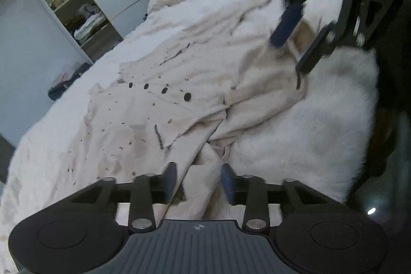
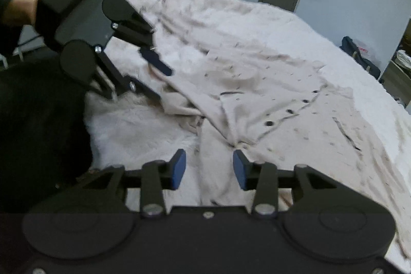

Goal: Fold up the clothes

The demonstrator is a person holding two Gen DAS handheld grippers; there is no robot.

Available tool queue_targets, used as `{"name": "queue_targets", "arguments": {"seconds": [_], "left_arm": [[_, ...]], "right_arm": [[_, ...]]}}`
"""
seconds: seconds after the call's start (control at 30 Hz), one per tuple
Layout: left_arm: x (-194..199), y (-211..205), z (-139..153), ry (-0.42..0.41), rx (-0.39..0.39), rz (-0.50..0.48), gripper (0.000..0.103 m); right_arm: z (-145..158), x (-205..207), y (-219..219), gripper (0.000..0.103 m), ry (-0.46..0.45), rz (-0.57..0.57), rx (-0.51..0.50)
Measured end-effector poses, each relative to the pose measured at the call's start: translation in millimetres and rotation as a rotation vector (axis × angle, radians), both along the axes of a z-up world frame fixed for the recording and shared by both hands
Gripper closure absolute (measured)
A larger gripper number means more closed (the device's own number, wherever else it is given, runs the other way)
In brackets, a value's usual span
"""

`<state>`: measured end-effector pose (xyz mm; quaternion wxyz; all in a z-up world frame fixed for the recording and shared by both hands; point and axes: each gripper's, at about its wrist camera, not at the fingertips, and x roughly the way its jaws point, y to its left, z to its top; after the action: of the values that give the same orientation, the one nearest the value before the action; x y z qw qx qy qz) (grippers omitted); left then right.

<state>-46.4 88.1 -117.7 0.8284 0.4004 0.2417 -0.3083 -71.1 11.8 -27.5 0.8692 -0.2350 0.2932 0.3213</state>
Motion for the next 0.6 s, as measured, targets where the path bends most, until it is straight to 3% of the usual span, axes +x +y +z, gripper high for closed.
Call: {"name": "queue_targets", "arguments": {"seconds": [0.1, 0.13, 0.17, 0.23, 0.3, 0.37, 0.47, 0.53, 0.6], "left_arm": [[13.1, -2.9, -22.1, -0.041, 0.114, 0.012, 0.067], [18.0, -3.0, -27.7, -0.047, 0.146, 0.018, 0.083], [22.7, -0.8, -28.0, -0.031, 0.143, 0.027, 0.095], [25.8, 6.9, -15.6, 0.006, 0.101, 0.027, 0.098], [27.7, 18.5, 6.3, 0.049, 0.029, 0.015, 0.098], [29.5, 34.9, 33.0, 0.099, -0.063, 0.007, 0.098], [32.7, 67.3, 69.6, 0.189, -0.213, 0.0, 0.098], [33.6, 86.2, 84.7, 0.24, -0.287, -0.002, 0.099], [34.2, 98.8, 92.9, 0.294, -0.313, -0.006, 0.098]], "right_arm": [[-33.7, 20.4, 41.1, 0.074, -0.052, -0.021, -0.171], [-42.4, 24.6, 48.7, 0.088, -0.063, -0.019, -0.223], [-49.4, 27.6, 53.9, 0.103, -0.068, -0.01, -0.264], [-54.1, 31.4, 60.1, 0.103, -0.06, 0.019, -0.315], [-40.8, 32.5, 52.7, 0.103, -0.008, 0.037, -0.247], [-11.9, 41.5, 26.0, 0.103, 0.116, 0.043, -0.058], [20.0, 47.4, -8.6, 0.103, 0.227, 0.079, 0.113], [33.0, 44.9, -25.9, 0.103, 0.294, 0.151, 0.189], [36.1, 39.1, -34.5, 0.103, 0.349, 0.236, 0.209]]}}
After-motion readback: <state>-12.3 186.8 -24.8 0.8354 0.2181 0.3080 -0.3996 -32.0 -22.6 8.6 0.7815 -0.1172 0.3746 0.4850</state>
